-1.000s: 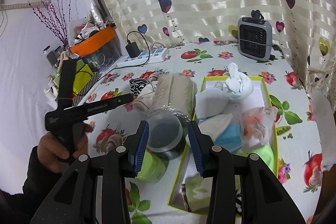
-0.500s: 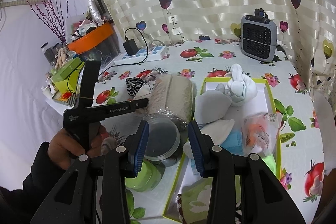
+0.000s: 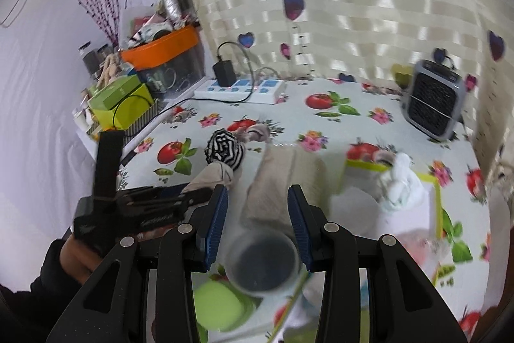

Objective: Organize soft objects
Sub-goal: 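Grasp the white rolled towel with the left gripper while the right moves toward the striped sock, then grasp the black-and-white striped sock with the right gripper, then lift and carry the white roll with the left gripper while the right carries the striped sock to the box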

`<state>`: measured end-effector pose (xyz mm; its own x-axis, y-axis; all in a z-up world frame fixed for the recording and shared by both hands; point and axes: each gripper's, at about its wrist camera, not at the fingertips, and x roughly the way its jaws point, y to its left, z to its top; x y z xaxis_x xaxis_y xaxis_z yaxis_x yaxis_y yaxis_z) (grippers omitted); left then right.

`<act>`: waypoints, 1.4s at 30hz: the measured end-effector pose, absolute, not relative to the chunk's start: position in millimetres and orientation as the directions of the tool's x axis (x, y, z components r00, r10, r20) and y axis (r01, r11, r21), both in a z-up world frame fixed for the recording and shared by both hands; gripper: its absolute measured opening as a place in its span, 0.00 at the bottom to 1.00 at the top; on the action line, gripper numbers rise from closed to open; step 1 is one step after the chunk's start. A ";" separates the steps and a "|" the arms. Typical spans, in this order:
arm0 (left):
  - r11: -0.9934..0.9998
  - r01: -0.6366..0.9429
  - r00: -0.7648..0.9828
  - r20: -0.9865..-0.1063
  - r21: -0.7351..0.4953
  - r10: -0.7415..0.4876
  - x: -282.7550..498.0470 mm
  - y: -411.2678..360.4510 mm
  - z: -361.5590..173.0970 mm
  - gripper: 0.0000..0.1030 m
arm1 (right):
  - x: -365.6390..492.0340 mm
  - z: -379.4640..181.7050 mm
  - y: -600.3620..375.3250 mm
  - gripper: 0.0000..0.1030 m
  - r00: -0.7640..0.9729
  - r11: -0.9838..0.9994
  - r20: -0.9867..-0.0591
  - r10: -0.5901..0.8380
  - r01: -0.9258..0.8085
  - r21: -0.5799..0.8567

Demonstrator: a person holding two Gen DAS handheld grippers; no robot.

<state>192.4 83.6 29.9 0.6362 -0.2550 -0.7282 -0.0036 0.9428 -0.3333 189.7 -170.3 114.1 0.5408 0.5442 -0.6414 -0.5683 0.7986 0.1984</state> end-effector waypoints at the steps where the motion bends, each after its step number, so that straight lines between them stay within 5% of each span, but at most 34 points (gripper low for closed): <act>1: 0.942 -0.002 0.641 -0.723 -0.336 -0.257 189.0 85.4 30.9 0.38 | 194.7 114.2 -164.1 0.39 0.524 0.789 -0.650 0.551 -0.581 0.200; 6: 0.935 -0.009 0.661 -0.704 -0.353 -0.260 173.3 101.3 30.5 0.38 | 215.7 113.0 -128.1 0.39 0.463 0.754 -0.696 0.549 -0.633 0.174; 9: 0.934 -0.028 0.677 -0.694 -0.357 -0.245 170.4 111.1 30.4 0.38 | 229.6 111.2 -101.1 0.50 0.423 0.731 -0.728 0.539 -0.664 0.156; 20: 0.901 -0.101 0.706 -0.668 -0.421 -0.233 166.4 150.9 20.5 0.38 | 292.3 60.6 -6.9 0.50 0.222 0.693 -0.871 0.439 -0.700 0.171; 31: 0.903 -0.110 0.691 -0.685 -0.415 -0.231 169.7 151.9 14.3 0.38 | 318.0 14.0 30.9 0.50 0.224 0.731 -0.923 0.312 -0.677 0.083; 32: 0.903 -0.108 0.689 -0.686 -0.416 -0.234 170.3 151.7 13.4 0.38 | 316.5 14.2 31.6 0.39 0.237 0.728 -0.921 0.310 -0.682 0.070; 33: 0.903 -0.107 0.689 -0.686 -0.416 -0.234 170.4 151.9 13.1 0.38 | 315.3 15.2 31.4 0.18 0.251 0.729 -0.917 0.308 -0.682 0.058; 42: 0.916 -0.092 0.697 -0.682 -0.390 -0.221 169.6 148.0 13.4 0.37 | 296.3 49.4 0.6 0.13 0.318 0.747 -0.861 0.397 -0.658 0.102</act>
<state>169.6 148.0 13.4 0.6971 -0.2206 -0.6822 -0.0920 0.9161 -0.3902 296.3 0.6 49.4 0.3179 0.3974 -0.8608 -0.6575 0.7465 0.1018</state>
